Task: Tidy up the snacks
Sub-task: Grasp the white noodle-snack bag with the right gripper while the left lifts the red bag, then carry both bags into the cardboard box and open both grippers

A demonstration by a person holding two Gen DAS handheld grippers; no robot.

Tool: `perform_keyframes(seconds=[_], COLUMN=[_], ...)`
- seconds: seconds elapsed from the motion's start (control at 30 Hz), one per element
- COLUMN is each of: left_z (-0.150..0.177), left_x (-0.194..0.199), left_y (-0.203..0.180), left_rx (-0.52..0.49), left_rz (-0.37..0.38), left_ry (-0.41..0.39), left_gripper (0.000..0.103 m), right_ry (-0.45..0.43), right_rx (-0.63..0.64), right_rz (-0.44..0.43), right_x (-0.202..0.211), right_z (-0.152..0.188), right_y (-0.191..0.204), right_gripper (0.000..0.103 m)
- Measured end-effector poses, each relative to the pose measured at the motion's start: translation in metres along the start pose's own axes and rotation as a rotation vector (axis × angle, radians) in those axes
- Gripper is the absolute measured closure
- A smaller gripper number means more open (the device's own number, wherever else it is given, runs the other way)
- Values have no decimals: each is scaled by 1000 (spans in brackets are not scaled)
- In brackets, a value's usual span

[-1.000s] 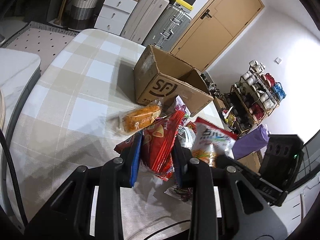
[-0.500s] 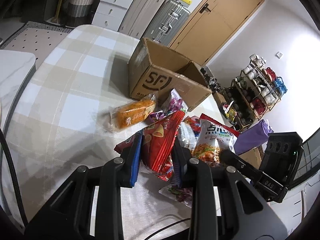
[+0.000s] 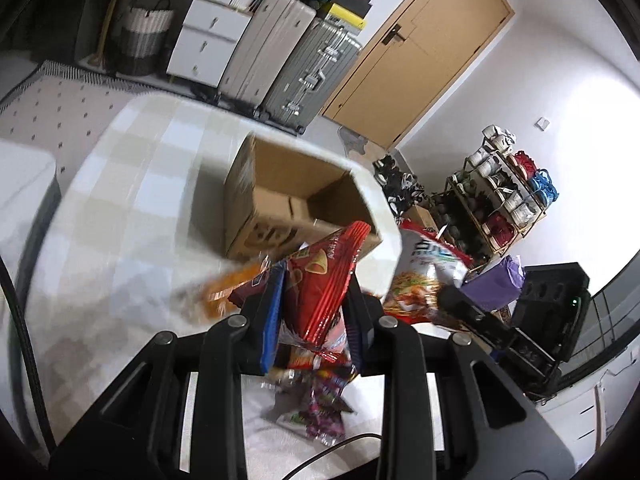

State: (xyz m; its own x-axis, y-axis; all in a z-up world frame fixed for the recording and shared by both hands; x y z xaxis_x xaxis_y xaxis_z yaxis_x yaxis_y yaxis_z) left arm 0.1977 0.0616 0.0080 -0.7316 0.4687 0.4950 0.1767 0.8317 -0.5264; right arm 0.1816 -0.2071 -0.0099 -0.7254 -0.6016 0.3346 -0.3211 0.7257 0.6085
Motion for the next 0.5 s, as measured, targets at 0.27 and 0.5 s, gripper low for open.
perform_keyframes(seconds=[0.27,0.5], left_z=[-63,-92], left_x=[-28,-101], left_y=[-27,-34], left_rx=[-39,-67], left_rz=[-7,-41], left_ry=[2,52], left_gripper=[79,79], right_ry=[-14,-19], right_rx=[0,-16], right_rz=[5,72], right_x=[-36,-69], right_z=[-52,-74], right_y=[-2,-35], right_gripper=[68,68])
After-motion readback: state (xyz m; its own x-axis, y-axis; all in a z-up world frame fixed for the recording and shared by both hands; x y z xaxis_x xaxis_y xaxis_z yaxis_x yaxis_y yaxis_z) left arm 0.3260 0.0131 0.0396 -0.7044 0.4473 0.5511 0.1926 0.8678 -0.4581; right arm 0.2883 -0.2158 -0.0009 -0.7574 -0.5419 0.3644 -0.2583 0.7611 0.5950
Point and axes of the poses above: each gripper's, at about its wrist camera, not at the fingertips, and x roughly against the way its jaws point, y to its left, z to its underside, the point moved 9 cm from there along -x, roughly the way its jaws point, and after that the axes turned 10 degrees about -y, right-handed, at the moved point
